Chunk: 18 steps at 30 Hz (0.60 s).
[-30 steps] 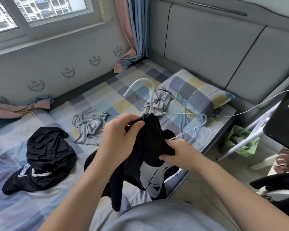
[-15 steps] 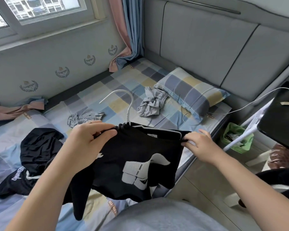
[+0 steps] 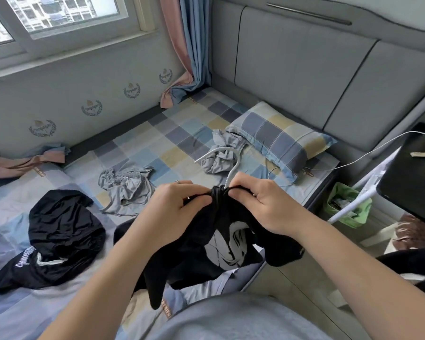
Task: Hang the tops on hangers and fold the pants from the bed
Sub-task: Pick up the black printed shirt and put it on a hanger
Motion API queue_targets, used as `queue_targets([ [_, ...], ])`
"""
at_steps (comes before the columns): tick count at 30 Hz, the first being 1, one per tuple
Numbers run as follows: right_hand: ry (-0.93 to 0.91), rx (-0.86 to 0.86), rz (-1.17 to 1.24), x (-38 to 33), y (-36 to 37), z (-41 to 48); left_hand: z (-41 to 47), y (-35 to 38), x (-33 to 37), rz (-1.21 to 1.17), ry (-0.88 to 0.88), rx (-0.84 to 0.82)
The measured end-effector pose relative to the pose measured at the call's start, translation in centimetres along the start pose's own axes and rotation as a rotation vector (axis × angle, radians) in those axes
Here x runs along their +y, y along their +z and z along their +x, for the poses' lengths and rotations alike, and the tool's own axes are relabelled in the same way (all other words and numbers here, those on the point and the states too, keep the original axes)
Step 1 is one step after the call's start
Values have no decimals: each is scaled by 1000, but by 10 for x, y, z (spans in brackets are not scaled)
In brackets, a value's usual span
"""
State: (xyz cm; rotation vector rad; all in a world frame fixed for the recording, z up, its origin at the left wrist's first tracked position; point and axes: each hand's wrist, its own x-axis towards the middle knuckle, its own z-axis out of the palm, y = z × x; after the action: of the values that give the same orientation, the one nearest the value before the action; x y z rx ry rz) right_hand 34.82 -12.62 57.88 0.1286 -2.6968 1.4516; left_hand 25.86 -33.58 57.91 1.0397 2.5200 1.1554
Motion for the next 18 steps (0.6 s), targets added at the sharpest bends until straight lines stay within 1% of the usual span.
queue_targets([
  [3,56,43,33,5,-11,-4,3,-13,-8,-10,14,-23],
  [8,103,146,91,18,-47,-16,0,-39,-30,-9,-27,43],
  [12,126,92,34,20,-56,-25,-1,-36,-36,-13,-19,48],
  [18,115,89,26,15,-53,-33,-4,-26,-41,9,19,54],
])
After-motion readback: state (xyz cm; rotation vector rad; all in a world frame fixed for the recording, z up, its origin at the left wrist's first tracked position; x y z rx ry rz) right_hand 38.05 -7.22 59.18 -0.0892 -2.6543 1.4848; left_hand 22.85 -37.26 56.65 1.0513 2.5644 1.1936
